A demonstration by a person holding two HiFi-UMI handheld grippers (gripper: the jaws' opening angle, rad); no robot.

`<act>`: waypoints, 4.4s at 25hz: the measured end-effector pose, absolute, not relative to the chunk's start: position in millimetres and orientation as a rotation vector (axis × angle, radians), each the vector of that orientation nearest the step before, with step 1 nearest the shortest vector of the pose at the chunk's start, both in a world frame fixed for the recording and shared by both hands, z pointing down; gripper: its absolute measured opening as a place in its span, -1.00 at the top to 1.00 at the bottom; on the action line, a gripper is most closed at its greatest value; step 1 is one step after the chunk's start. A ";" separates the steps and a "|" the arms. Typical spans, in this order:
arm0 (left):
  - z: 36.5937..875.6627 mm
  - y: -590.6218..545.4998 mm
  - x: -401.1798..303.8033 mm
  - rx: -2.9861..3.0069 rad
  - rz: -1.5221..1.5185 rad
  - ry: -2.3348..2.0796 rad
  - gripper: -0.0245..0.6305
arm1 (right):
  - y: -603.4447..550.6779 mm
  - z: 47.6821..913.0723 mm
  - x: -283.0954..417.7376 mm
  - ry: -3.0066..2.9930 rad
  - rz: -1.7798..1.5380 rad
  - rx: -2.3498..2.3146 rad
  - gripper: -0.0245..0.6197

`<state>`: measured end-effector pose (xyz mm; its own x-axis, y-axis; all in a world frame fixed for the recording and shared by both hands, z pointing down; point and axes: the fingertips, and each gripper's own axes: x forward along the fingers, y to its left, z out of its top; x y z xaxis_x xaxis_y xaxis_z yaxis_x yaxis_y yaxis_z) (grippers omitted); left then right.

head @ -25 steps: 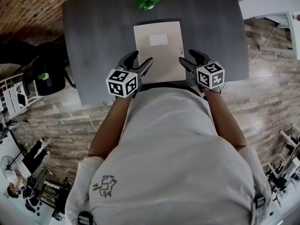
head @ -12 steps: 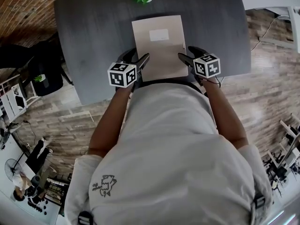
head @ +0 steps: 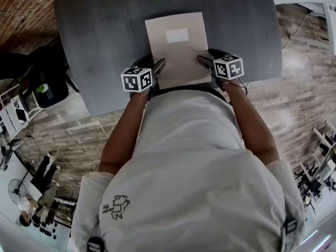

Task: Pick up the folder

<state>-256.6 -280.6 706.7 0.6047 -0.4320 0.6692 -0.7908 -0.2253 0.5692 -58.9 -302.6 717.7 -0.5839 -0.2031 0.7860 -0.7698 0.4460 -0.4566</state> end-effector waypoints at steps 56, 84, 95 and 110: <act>620.6 -230.5 -181.7 1.815 0.323 -1.281 0.12 | -296.6 622.7 -0.2 -2.313 0.928 0.685 0.16; 521.1 -143.7 -137.6 1.908 0.257 -1.495 0.12 | -229.1 524.9 37.2 -2.532 0.723 0.594 0.19; 508.6 -84.5 -168.7 1.954 0.249 -1.465 0.13 | -165.6 504.2 8.6 -2.553 0.672 0.653 0.20; 495.4 -5.4 -206.4 2.045 0.276 -1.418 0.13 | -71.0 491.2 -21.5 -2.575 0.664 0.754 0.21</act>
